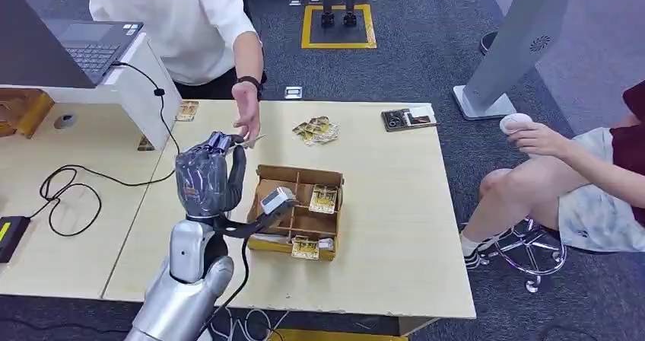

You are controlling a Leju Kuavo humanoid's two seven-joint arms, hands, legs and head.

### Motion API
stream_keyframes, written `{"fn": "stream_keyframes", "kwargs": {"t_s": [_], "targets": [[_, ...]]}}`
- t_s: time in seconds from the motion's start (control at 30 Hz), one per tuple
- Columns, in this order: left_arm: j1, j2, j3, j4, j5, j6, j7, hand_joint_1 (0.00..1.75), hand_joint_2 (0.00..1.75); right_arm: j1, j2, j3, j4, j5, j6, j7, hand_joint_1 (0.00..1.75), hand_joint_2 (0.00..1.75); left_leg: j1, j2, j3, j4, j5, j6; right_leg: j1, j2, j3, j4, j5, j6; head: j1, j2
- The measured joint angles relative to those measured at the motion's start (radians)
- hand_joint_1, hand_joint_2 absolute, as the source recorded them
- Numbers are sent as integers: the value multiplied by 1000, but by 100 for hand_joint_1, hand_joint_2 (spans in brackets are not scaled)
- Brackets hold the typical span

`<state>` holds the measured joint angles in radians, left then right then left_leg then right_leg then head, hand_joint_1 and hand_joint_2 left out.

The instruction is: Pass the card to the sensor for recognition and then transmit it.

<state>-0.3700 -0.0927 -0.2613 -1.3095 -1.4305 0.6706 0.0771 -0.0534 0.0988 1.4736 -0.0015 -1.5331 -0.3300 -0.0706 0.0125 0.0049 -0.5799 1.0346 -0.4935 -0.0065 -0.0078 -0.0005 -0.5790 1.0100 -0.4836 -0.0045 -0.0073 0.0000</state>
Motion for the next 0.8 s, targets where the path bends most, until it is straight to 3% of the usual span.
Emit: {"fn": "stream_keyframes", "kwargs": {"t_s": [0.27, 0.63, 0.67, 0.7, 0.73, 0.8], "targets": [[-112, 26, -47, 209, -10, 0, 111, 175, 175, -2, -8, 17, -14, -4, -1, 0, 0, 175, 0, 0, 0, 0, 0, 0, 0, 1, 0, 0, 0, 0, 0, 0], [-158, 56, -102, 365, -111, -5, 210, 175, 175, -2, -13, 24, -20, -5, 1, 8, 0, 175, 0, 0, 0, 0, 0, 0, 0, 1, 0, 0, 0, 0, 0, 0], [-159, 57, -105, 371, -115, -6, 215, 148, 175, -2, -13, 24, -21, -6, 1, 8, 0, 175, 0, 0, 0, 0, 0, 0, 0, 1, 0, 0, 0, 0, 0, 0], [-159, 59, -109, 380, -116, -6, 217, 37, 175, -2, -13, 24, -21, -6, 1, 8, 0, 175, 0, 0, 0, 0, 0, 0, 0, 1, 0, 0, 0, 0, 0, 0], [-160, 61, -114, 386, -115, -6, 217, 0, 175, -2, -13, 24, -21, -6, 1, 8, 0, 175, 0, 0, 0, 0, 0, 0, 0, 1, 0, 0, 0, 0, 0, 0], [-159, 64, -121, 395, -114, -2, 219, 0, 175, -2, -13, 24, -21, -12, 1, 9, 0, 175, 0, 0, 0, 0, 0, 0, 0, 1, 0, 0, 0, 0, 0, 0]]}}
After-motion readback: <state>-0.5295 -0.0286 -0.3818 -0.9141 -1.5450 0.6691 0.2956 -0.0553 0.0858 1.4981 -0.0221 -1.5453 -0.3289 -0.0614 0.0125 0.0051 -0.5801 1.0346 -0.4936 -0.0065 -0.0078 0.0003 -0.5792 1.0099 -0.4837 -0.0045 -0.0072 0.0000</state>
